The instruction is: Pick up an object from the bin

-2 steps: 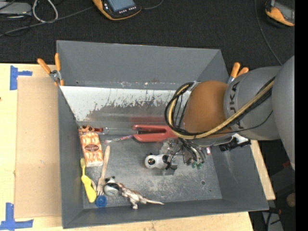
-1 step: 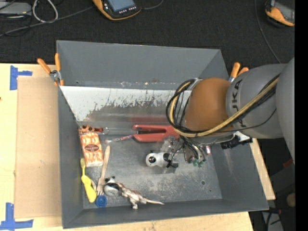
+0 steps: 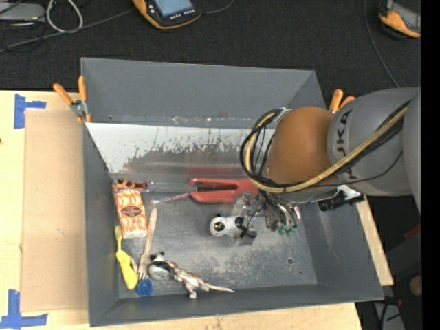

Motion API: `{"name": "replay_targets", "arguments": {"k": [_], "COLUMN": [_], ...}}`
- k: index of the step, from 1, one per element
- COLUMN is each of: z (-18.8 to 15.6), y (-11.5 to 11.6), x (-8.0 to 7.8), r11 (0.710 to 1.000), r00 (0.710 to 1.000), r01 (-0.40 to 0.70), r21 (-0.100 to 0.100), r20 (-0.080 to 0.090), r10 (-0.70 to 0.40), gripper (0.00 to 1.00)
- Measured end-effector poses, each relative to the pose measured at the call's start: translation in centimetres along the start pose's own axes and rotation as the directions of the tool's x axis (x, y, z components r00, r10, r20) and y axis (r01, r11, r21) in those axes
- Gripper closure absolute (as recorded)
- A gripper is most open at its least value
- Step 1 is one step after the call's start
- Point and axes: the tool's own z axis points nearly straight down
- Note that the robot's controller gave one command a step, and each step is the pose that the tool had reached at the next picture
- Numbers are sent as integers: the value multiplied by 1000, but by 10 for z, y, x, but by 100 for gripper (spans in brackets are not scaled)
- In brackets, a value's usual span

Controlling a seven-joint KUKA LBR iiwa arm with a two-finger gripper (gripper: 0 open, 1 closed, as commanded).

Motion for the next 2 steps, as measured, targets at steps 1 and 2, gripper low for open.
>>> {"name": "replay_targets", "arguments": {"k": [1, 2], "z": [-13, -19], "y": [0, 0], "x": [0, 0], "r11": [1000, 1000], "r00": [1000, 1000], "r01": [0, 0], "r21": [-1, -1], "r20": [1, 0], "r10": [0, 0], "gripper": [100, 100]}}
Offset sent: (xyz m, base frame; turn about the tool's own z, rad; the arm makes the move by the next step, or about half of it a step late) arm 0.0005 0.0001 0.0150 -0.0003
